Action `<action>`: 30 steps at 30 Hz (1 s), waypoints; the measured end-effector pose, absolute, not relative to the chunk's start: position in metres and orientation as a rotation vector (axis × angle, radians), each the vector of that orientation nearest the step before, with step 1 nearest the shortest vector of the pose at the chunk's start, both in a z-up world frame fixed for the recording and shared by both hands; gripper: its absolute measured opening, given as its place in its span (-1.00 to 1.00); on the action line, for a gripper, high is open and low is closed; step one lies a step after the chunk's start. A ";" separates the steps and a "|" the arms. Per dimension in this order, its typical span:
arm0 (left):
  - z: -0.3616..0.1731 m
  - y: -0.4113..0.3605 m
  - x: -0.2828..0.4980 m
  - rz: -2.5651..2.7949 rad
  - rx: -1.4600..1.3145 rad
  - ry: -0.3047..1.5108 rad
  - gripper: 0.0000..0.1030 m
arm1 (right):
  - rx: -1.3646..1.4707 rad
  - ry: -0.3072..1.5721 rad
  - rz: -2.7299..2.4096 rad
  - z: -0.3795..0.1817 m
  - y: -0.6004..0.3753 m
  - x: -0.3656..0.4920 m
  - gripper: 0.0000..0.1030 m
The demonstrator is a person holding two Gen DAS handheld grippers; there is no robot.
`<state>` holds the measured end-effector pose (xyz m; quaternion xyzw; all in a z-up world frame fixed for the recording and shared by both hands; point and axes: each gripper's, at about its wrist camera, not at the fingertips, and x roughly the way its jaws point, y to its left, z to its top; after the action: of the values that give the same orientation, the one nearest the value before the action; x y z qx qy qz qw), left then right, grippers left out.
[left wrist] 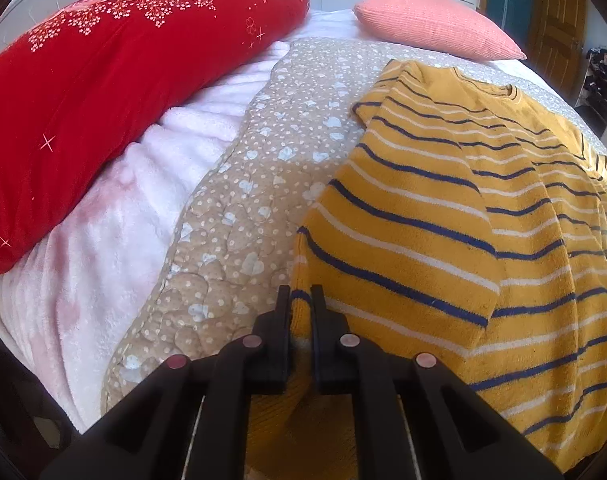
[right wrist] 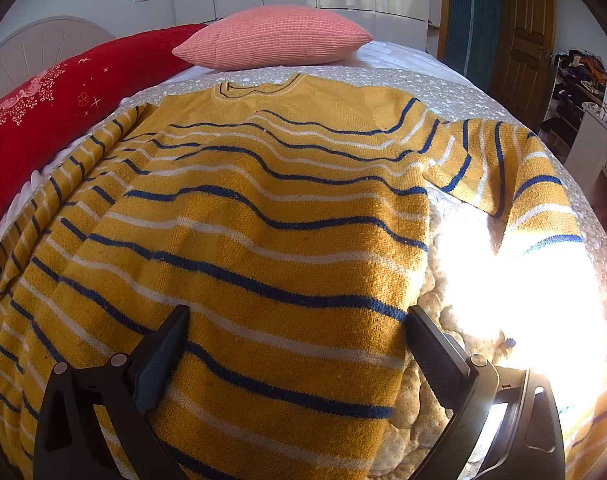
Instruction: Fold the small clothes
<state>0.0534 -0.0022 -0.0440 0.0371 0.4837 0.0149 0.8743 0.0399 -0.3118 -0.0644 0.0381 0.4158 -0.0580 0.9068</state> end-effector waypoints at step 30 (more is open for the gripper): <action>0.003 0.129 0.058 0.413 0.037 0.921 -0.60 | 0.077 0.855 -0.121 -0.064 -0.311 0.040 1.00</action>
<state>0.0581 0.1287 0.0029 0.0176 0.4410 0.1978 0.8753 0.0398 -0.3114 -0.0645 0.0375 0.4144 -0.0587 0.9074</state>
